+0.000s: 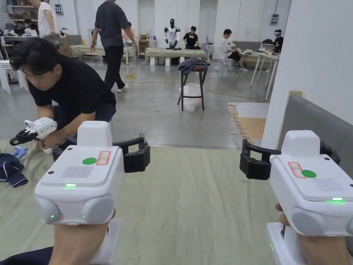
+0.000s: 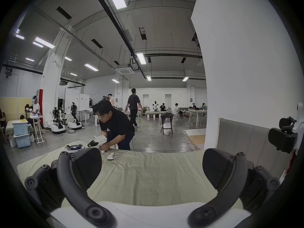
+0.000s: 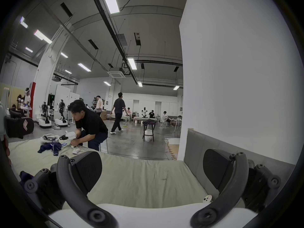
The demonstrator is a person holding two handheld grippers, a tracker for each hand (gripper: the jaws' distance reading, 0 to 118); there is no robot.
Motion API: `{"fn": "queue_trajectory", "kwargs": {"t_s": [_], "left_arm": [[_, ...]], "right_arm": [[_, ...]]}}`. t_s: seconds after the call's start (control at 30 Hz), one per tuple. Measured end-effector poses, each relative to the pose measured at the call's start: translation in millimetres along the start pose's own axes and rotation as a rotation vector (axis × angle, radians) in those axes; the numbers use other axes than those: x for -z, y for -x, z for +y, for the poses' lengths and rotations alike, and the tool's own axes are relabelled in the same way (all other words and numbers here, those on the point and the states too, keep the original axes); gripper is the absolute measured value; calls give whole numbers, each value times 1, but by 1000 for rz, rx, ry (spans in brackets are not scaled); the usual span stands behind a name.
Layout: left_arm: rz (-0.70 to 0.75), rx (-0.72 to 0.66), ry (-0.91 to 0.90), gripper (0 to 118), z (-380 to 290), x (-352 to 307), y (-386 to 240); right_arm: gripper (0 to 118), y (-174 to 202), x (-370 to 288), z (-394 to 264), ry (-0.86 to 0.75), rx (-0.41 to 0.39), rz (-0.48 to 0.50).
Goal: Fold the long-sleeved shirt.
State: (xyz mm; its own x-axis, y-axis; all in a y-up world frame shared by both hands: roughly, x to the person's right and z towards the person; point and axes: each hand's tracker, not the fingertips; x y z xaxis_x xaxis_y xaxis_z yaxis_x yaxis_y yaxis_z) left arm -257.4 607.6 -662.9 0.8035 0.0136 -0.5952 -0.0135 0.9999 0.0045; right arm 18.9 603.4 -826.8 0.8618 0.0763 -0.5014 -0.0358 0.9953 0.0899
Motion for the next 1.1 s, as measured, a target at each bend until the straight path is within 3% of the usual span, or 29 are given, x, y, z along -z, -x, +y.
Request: {"fn": "queue_trajectory", "kwargs": {"t_s": [0.37,0.73,1.0,1.1], "left_arm": [[-10,23,-7,111,2,-3,-6],[-2,9,-9,111,1,-3,-6],[-3,18,-16,111,1,-6,-6],[5,20,-18,111,1,-5,-6]], "right_arm": [[118,-2,0,-5,1,-6,-1],[118,2,-4,-7,-25,-87,-6],[118,1,1,-10,-8,-68,19],[118,0,0,-9,-8,-21,2]]}}
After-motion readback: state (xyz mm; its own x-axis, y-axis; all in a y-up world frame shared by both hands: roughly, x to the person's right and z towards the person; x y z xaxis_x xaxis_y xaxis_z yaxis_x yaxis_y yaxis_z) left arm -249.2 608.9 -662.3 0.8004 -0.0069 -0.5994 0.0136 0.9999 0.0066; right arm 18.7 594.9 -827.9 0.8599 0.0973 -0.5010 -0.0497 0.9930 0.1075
